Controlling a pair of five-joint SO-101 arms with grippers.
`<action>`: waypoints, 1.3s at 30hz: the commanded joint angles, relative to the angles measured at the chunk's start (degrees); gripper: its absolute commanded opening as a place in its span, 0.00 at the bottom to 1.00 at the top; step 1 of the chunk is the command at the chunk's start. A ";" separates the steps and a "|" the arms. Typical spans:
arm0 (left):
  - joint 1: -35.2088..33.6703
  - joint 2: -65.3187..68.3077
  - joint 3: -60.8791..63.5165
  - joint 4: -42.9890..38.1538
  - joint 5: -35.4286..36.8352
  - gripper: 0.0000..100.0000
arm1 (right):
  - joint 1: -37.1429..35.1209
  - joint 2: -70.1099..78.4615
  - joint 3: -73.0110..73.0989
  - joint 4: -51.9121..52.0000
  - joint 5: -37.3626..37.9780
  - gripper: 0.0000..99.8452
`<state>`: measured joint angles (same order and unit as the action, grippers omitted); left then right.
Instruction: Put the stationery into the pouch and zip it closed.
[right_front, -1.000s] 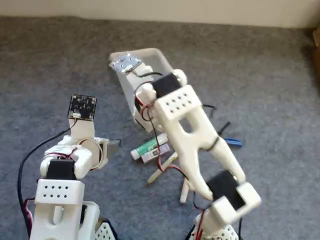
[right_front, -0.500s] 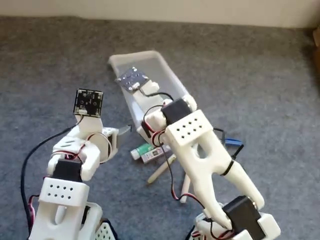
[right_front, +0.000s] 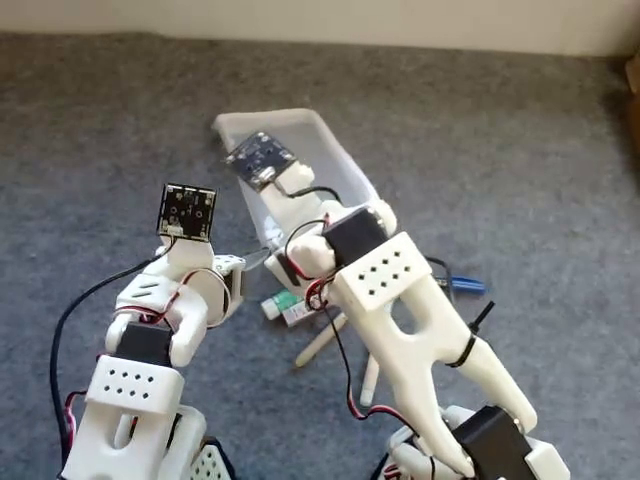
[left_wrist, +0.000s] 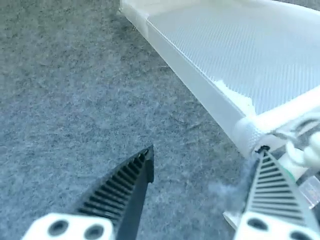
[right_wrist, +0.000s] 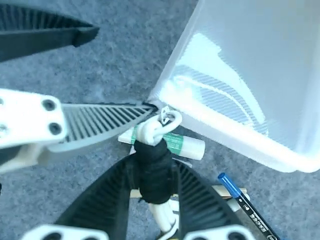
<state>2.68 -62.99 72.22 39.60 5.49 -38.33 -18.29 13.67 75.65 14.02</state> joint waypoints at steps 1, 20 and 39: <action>1.01 -0.31 -0.40 -1.32 0.62 0.30 | -1.89 -3.47 -0.13 -0.75 -0.70 0.01; -3.21 -0.84 4.70 -10.90 0.26 0.10 | 4.79 -3.56 -0.48 2.77 -0.53 0.01; -8.40 -0.84 3.47 -10.81 0.53 0.01 | 22.64 -3.56 -3.74 3.56 -0.44 0.01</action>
<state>-3.91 -62.99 77.49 29.58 5.58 -18.90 -18.29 13.58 78.29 14.11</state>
